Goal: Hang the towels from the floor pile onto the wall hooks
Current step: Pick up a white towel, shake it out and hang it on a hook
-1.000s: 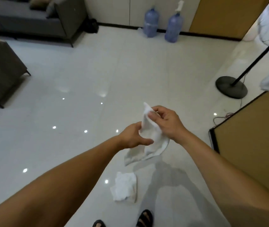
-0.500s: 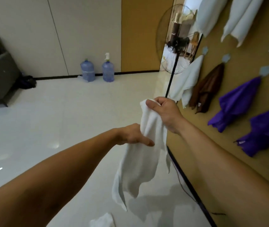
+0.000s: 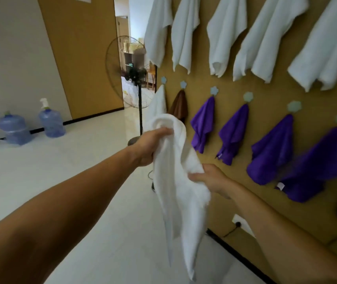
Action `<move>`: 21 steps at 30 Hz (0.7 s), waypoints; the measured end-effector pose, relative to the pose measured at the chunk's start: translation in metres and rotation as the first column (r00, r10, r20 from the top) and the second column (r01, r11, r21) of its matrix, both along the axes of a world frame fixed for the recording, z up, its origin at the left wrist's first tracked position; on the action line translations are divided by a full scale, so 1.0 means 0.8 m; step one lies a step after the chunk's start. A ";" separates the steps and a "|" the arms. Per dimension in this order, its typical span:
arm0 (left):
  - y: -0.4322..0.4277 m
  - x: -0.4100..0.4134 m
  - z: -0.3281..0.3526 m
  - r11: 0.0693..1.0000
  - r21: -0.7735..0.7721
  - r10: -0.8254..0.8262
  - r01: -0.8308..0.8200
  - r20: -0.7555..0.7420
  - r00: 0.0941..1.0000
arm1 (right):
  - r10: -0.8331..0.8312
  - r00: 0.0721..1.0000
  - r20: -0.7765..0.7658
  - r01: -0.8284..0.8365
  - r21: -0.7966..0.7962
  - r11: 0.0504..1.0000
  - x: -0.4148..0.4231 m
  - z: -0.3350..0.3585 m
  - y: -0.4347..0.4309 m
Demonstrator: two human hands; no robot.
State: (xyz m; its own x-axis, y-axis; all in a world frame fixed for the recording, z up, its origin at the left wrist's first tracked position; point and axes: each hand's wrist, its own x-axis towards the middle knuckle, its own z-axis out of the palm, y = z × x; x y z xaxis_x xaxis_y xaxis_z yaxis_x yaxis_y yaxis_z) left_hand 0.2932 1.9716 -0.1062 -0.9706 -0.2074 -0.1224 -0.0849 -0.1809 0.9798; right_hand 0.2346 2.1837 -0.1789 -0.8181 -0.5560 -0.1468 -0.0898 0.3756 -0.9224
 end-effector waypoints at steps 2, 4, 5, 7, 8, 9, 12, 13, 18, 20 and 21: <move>0.024 -0.007 -0.007 0.987 -0.078 -0.139 0.137 -0.018 0.990 | -0.108 0.994 -0.028 0.105 -0.100 0.989 0.007 0.024 0.024; 0.056 -0.010 -0.019 0.918 -0.227 -0.330 0.325 0.019 0.944 | -0.214 0.974 -0.070 0.197 -0.189 0.962 0.016 0.053 0.045; 0.074 -0.010 -0.025 0.865 -0.285 -0.419 0.413 0.046 0.907 | -0.256 0.962 -0.090 0.231 -0.227 0.946 0.021 0.066 0.054; 0.112 -0.010 -0.034 0.799 -0.325 -0.520 0.505 0.047 0.853 | -0.319 0.933 -0.166 0.276 -0.238 0.931 0.030 0.088 0.071; 0.129 -0.011 -0.037 0.794 -0.326 -0.535 0.513 0.024 0.844 | -0.343 0.907 -0.244 0.305 -0.183 0.935 0.035 0.096 0.083; 0.145 -0.013 -0.038 0.794 -0.323 -0.545 0.514 -0.005 0.838 | -0.352 0.876 -0.328 0.340 -0.096 0.936 0.038 0.104 0.099; 0.180 -0.018 -0.034 0.789 -0.296 -0.580 0.538 -0.071 0.812 | -0.299 0.842 -0.448 0.418 0.194 0.887 0.042 0.123 0.159; 0.190 -0.022 -0.032 0.785 -0.277 -0.593 0.555 -0.072 0.802 | -0.280 0.841 -0.462 0.427 0.250 0.869 0.043 0.130 0.180; 0.252 -0.044 -0.026 0.845 -0.202 -0.516 0.495 -0.072 0.853 | -0.396 0.754 -0.524 0.552 0.179 0.814 0.045 0.149 0.259; 0.281 -0.052 -0.026 0.873 -0.177 -0.471 0.454 -0.070 0.879 | -0.458 0.690 -0.561 0.612 0.114 0.782 0.042 0.156 0.290; 0.295 -0.055 -0.026 0.883 -0.159 -0.458 0.442 -0.087 0.885 | -0.480 0.664 -0.573 0.626 0.076 0.776 0.040 0.160 0.307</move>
